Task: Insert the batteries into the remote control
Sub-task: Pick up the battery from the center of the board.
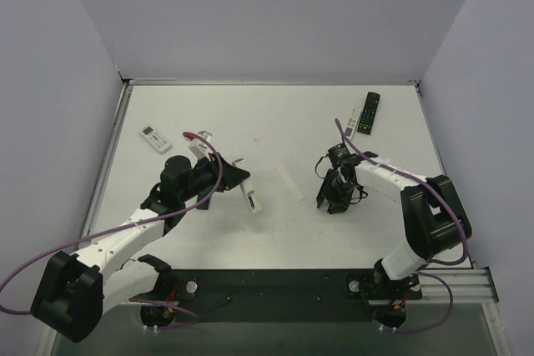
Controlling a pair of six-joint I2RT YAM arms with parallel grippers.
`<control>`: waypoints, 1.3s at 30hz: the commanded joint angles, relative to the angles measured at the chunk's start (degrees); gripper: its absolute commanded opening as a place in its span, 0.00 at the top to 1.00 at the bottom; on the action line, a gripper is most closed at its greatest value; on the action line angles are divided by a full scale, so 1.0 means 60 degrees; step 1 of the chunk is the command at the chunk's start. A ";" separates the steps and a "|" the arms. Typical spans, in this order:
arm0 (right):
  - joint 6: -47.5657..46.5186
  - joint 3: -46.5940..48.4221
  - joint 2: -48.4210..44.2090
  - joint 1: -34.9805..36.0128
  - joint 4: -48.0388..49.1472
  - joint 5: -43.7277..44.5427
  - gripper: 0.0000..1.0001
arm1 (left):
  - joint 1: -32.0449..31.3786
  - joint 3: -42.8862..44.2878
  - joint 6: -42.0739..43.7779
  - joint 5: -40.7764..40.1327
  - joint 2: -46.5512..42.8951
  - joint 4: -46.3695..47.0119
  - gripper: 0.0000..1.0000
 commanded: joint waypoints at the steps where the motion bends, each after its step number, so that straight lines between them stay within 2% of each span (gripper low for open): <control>1: -0.0312 0.0087 0.0385 0.0255 -0.0129 -0.0537 0.60 | -0.0008 0.0238 -0.0124 0.0090 0.0003 0.0572 1.00; 10: -0.0225 0.0556 0.0810 0.0432 0.0295 -0.0685 0.58 | -0.0008 0.0253 -0.0110 0.0090 -0.0011 0.0587 1.00; 17: -0.0458 0.0995 0.1060 0.0680 0.0662 -0.0756 0.50 | 0.0007 0.0253 -0.0095 0.0090 -0.0084 0.0572 1.00; 23: -0.2097 0.1361 -0.0036 0.0973 0.0268 -0.1271 0.45 | 0.0022 0.0253 -0.0080 0.0105 -0.0128 0.0572 1.00; 27: -0.4029 0.1420 -0.0698 0.0915 -0.0464 -0.0658 0.45 | 0.0036 0.0209 -0.0095 0.0090 -0.0099 0.0674 1.00; 32: -0.6212 0.1552 -0.0743 0.0886 -0.1373 0.0325 0.46 | 0.0051 0.0180 -0.0168 0.0134 -0.0055 0.0807 1.00; 35: -0.6596 0.1581 -0.0510 0.0857 -0.1608 0.0911 0.49 | 0.0051 0.0195 -0.0212 0.0149 -0.0041 0.0836 1.00; 39: -0.6802 0.1640 -0.0070 0.0754 -0.1638 0.0708 0.55 | 0.0051 0.0195 -0.0314 0.0207 -0.0041 0.0909 1.00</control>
